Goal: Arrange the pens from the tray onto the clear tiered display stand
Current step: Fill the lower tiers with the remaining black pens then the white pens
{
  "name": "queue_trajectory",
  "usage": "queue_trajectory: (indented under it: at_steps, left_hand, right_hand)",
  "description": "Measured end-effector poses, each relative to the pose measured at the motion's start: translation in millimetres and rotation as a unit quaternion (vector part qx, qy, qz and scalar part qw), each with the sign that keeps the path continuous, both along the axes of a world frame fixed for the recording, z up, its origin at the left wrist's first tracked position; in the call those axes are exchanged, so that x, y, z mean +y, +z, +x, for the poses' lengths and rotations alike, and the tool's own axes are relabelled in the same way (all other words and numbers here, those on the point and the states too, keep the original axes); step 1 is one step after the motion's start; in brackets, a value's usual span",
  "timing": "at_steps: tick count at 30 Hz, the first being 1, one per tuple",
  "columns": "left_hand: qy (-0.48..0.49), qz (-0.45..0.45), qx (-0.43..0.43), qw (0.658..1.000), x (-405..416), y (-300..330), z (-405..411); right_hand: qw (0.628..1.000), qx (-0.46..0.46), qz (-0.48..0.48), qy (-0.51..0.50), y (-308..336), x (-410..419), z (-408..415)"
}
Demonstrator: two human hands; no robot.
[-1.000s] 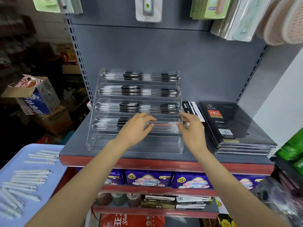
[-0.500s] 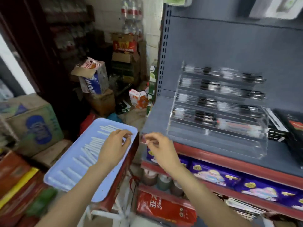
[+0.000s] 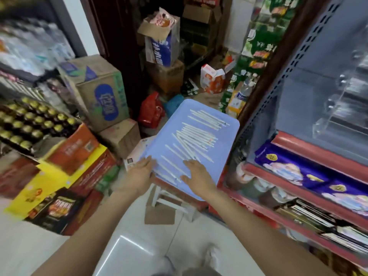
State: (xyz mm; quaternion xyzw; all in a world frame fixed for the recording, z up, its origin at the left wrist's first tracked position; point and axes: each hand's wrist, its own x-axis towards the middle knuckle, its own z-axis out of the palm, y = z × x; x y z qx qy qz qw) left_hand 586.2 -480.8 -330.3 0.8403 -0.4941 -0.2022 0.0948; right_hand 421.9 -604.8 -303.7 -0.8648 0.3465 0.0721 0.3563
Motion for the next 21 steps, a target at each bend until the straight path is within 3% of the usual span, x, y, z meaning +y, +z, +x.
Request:
queue_trajectory:
  at_steps: [6, 11, 21]
  left_hand:
    - [-0.029, 0.03, -0.021, 0.999, 8.5, -8.9, 4.0]
    - [0.018, -0.056, 0.036, 0.998, 7.9, -7.9, 11.7]
    - [0.056, -0.057, 0.059, 0.995, -13.6, 3.8, 21.0]
  right_hand:
    - [0.993, 0.028, -0.114, 0.013, -10.5, 9.7, 27.4]
    - [0.988, 0.036, -0.145, 0.028, -12.0, 14.3, 40.4]
    - [0.976, 0.129, -0.17, 0.05, -8.0, 14.2, 49.6]
